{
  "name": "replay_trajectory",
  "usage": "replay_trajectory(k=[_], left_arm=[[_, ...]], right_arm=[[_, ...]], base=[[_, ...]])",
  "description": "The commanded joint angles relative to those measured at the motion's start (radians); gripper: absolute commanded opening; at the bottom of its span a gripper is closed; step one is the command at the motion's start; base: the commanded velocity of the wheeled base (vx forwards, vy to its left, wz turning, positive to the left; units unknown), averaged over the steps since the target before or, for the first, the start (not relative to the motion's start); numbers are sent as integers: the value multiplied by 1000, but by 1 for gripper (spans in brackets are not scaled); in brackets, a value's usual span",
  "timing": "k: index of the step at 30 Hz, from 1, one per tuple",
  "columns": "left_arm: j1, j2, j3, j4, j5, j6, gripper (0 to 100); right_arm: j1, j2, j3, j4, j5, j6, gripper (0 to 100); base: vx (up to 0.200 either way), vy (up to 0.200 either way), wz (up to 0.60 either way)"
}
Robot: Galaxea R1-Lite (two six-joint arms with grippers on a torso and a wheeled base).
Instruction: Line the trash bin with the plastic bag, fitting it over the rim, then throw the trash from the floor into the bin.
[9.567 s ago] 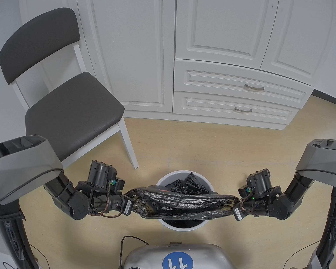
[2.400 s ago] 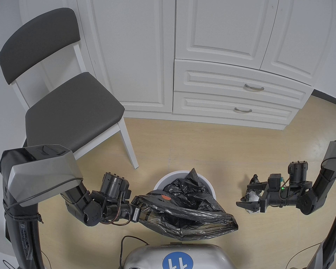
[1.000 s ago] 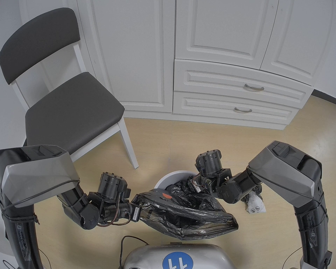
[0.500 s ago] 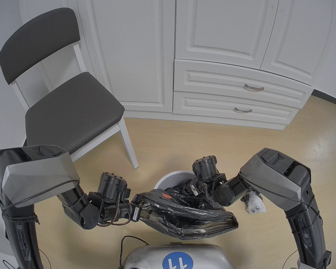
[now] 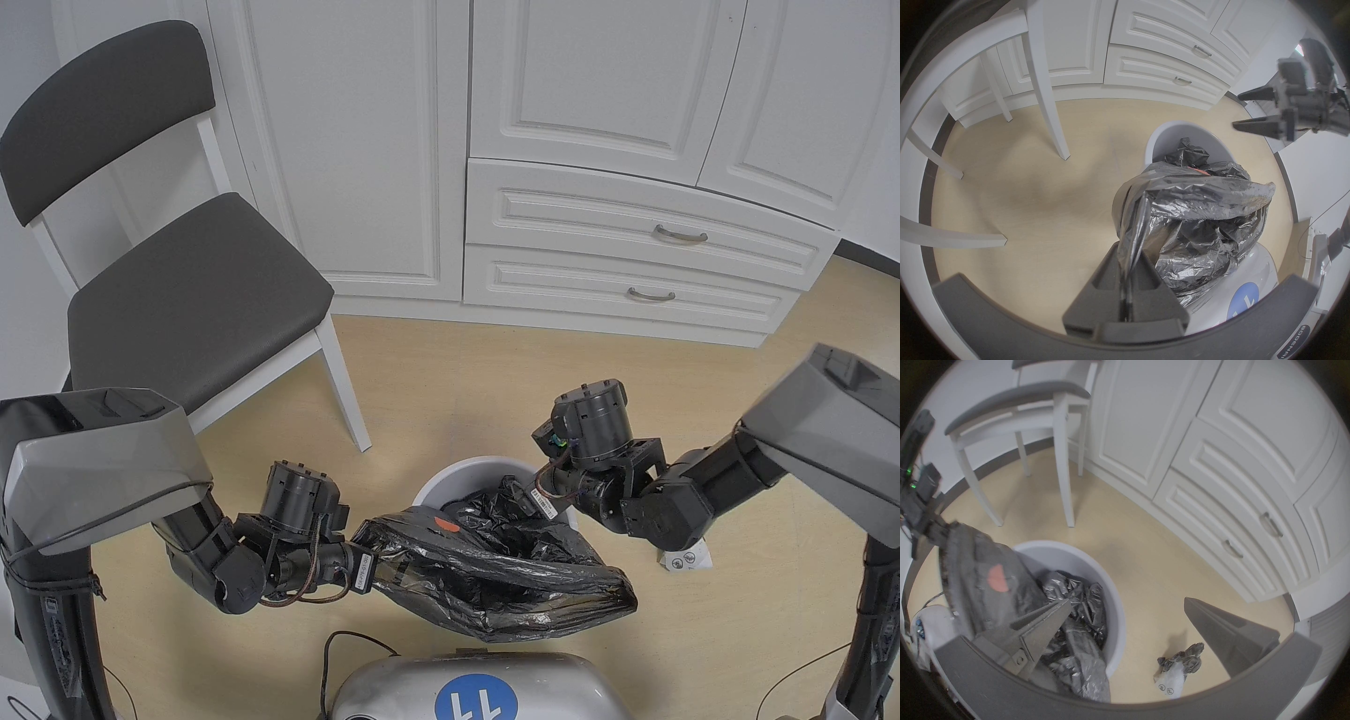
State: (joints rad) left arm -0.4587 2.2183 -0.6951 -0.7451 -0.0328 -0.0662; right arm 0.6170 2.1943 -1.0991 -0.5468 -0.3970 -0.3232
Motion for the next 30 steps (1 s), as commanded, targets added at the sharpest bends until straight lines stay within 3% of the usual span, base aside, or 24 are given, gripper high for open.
replay_trajectory(k=[1, 4, 6, 9, 25, 30], left_arm=[[0, 1, 0, 0, 1, 0, 0], [0, 4, -1, 0, 1, 0, 0], [0, 6, -1, 0, 1, 0, 0], [0, 8, 0, 0, 1, 0, 0], [-1, 14, -3, 0, 1, 2, 0], [-1, 12, -3, 0, 2, 2, 0]], right_arm=[[75, -169, 73, 50, 40, -28, 100], [96, -203, 97, 199, 75, -39, 100], [104, -209, 96, 323, 161, -51, 100], [116, -179, 88, 364, 231, -53, 100], [99, 53, -44, 357, 259, -46, 100], [90, 99, -62, 329, 300, -46, 100]], base=[[0, 0, 0], [0, 0, 0], [0, 0, 0], [0, 0, 0], [0, 0, 0], [0, 0, 0]])
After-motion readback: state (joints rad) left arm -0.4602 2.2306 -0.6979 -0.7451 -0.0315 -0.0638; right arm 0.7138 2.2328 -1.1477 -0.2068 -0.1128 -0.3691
